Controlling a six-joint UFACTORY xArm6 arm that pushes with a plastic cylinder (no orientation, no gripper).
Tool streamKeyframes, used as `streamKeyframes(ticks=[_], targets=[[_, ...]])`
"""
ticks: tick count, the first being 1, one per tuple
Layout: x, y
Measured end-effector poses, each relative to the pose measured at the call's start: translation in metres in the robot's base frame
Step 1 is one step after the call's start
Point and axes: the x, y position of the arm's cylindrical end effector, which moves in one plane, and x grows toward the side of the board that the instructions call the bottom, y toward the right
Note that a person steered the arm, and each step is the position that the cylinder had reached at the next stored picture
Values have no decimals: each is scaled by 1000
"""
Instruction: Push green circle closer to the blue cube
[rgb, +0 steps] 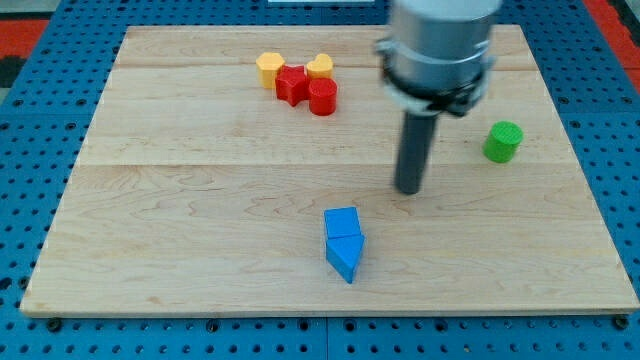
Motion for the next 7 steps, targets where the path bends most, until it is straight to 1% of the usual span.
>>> streamKeyframes(ticks=[1, 2, 3, 4, 5, 6, 7], targets=[[-33, 64], [-40, 31], [9, 44], [11, 155], [-61, 145], [-53, 22], [-3, -18]])
